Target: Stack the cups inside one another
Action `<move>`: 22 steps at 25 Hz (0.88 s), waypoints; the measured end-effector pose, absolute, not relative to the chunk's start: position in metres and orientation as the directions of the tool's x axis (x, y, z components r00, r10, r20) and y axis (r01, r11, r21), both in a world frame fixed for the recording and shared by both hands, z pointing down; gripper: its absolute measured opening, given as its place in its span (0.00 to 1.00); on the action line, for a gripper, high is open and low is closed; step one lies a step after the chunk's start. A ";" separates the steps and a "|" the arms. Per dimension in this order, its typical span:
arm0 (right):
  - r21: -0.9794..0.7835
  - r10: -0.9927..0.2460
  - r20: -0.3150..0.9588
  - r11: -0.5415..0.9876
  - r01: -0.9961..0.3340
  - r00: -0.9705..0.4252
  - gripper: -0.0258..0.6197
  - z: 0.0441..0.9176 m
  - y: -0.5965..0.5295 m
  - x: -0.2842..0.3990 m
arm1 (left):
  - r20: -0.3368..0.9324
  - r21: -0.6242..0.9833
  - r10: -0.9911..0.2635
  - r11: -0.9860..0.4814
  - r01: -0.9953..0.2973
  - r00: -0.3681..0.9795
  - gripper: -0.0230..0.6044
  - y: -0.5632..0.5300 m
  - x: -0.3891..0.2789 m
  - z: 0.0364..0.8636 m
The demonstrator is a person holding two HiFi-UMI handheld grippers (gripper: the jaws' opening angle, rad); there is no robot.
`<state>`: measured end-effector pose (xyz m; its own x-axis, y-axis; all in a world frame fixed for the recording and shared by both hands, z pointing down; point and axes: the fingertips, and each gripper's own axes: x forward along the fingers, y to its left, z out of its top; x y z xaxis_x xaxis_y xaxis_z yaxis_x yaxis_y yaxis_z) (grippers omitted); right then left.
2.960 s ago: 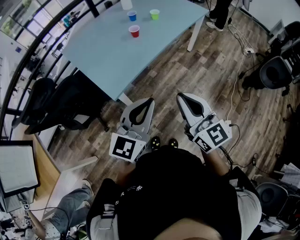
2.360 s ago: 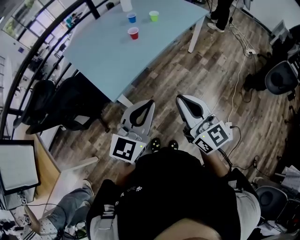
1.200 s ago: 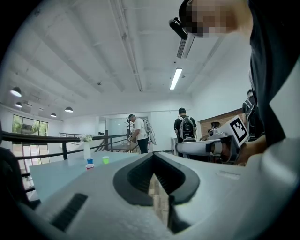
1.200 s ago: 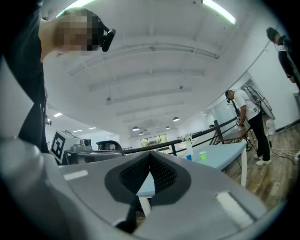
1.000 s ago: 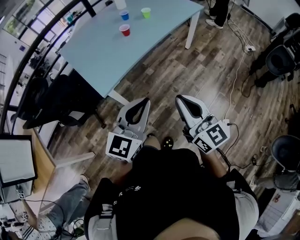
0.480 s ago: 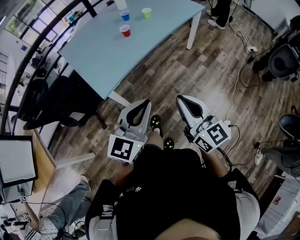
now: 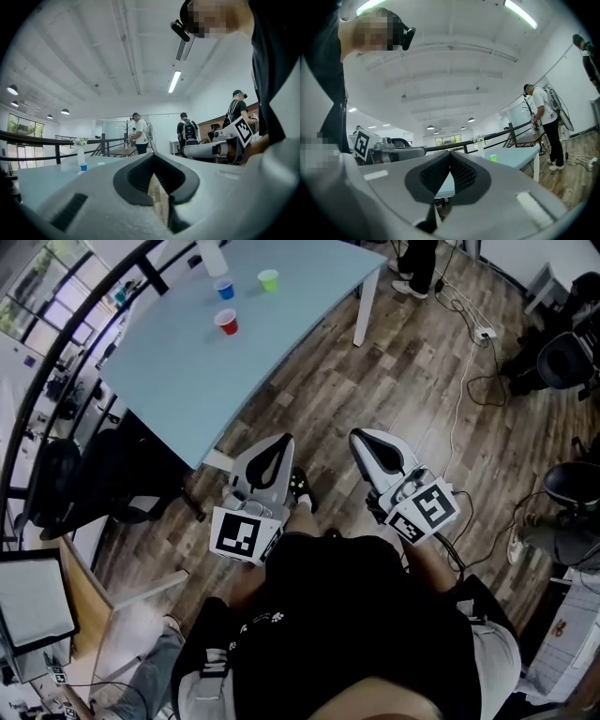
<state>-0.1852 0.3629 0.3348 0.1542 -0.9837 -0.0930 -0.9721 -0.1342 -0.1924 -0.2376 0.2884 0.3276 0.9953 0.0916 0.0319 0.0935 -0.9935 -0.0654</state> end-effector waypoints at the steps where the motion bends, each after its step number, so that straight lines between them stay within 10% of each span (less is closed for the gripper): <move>1: -0.189 -0.983 -0.090 -0.140 -0.972 0.159 0.04 0.335 0.360 -0.180 | 0.030 -0.065 0.097 -0.993 0.099 0.995 0.02 0.286 -0.232 0.328; 22: -0.208 -0.980 -0.036 -0.185 -0.960 0.197 0.04 0.338 0.273 -0.096 | 0.032 -0.014 0.119 -0.993 0.120 0.992 0.02 0.190 -0.146 0.331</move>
